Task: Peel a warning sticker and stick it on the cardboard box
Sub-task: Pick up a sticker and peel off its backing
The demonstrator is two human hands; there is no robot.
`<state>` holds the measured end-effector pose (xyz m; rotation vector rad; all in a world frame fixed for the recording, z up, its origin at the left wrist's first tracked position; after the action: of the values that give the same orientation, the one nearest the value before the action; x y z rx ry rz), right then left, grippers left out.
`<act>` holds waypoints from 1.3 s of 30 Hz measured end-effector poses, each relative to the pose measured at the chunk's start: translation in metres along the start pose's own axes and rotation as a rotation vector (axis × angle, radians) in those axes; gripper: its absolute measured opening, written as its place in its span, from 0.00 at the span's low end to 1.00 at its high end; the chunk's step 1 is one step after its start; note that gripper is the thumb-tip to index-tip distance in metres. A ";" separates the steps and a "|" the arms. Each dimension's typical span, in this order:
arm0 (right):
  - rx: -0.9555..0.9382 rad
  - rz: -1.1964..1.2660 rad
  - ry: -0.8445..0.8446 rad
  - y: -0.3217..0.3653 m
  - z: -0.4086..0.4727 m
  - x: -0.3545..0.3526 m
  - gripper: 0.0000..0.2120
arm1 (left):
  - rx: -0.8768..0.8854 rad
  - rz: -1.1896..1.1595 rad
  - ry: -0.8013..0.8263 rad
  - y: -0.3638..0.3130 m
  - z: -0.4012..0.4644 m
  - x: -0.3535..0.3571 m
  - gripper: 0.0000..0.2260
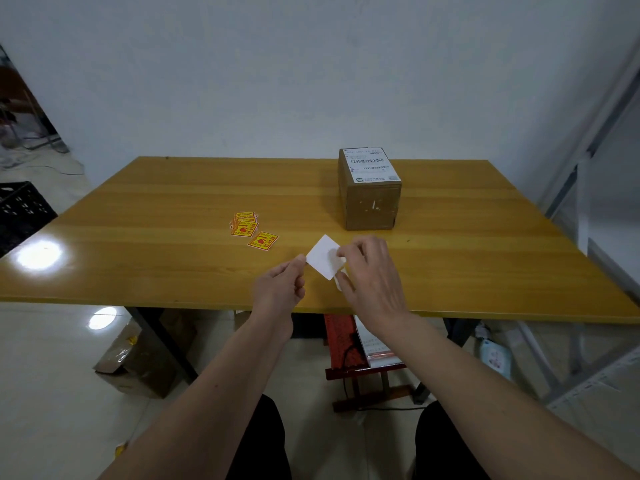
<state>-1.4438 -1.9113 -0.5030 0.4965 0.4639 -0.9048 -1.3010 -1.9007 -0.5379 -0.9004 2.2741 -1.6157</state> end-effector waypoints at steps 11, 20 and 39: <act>0.729 0.549 0.152 -0.027 -0.001 0.012 0.04 | -0.045 -0.024 -0.070 0.003 -0.001 -0.007 0.07; 0.927 0.733 0.268 -0.024 -0.006 0.013 0.07 | 0.185 0.216 0.045 -0.011 -0.009 0.003 0.14; 0.475 0.291 0.267 -0.019 -0.001 0.011 0.05 | 1.235 1.241 0.017 -0.044 -0.025 0.036 0.04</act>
<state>-1.4538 -1.9271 -0.5142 1.0995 0.4029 -0.6648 -1.3262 -1.9112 -0.4816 0.6816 0.8720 -1.7086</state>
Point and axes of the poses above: each hand's wrist, its own z-axis towards the middle knuckle, its own x-axis out of the palm, y = z × x, the point moved 5 cm from there along z, towards the middle knuckle, and after that the axes turned 11 degrees about -y, right-handed, at the moved point
